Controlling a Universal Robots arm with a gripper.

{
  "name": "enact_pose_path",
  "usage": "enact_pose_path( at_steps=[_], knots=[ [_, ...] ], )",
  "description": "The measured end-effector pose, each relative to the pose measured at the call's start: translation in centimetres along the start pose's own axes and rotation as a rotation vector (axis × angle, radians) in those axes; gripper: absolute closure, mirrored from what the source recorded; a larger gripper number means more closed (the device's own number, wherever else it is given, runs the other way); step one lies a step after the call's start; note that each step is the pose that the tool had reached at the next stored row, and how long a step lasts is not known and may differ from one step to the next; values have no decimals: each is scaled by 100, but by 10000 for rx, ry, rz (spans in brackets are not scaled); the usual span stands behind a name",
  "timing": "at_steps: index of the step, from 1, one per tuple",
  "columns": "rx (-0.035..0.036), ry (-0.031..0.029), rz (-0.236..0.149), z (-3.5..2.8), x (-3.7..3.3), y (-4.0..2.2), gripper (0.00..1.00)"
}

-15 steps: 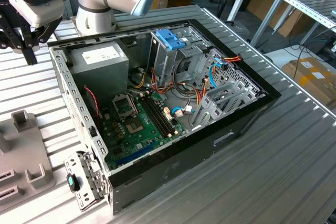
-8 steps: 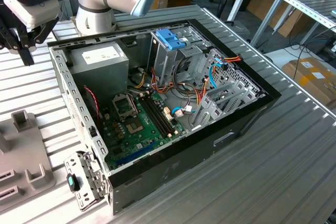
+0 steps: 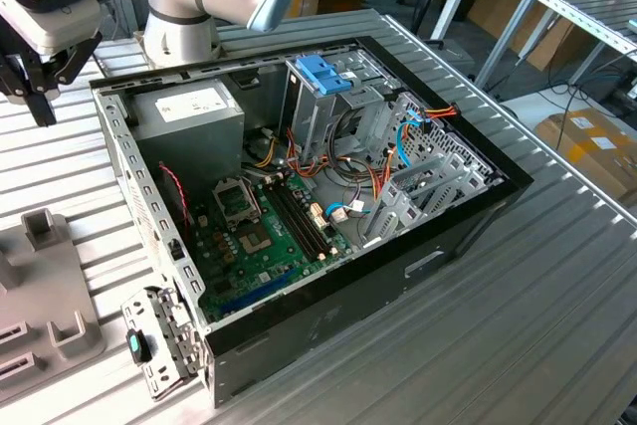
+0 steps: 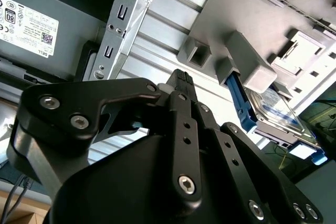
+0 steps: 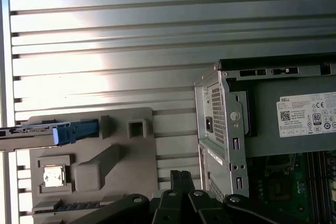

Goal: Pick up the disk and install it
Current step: 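Reach for the disk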

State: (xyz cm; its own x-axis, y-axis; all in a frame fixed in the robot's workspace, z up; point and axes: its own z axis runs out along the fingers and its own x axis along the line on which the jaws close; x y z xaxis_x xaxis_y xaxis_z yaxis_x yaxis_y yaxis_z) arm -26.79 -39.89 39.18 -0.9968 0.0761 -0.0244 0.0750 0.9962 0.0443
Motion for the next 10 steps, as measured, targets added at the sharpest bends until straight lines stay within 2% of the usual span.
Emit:
enact_pose_path(
  at_steps=[5, 10],
  knots=[
    [-1, -1, 2, 0, 4, 0, 89],
    [0, 0, 0, -1, 112, -3, 89]
  ],
)
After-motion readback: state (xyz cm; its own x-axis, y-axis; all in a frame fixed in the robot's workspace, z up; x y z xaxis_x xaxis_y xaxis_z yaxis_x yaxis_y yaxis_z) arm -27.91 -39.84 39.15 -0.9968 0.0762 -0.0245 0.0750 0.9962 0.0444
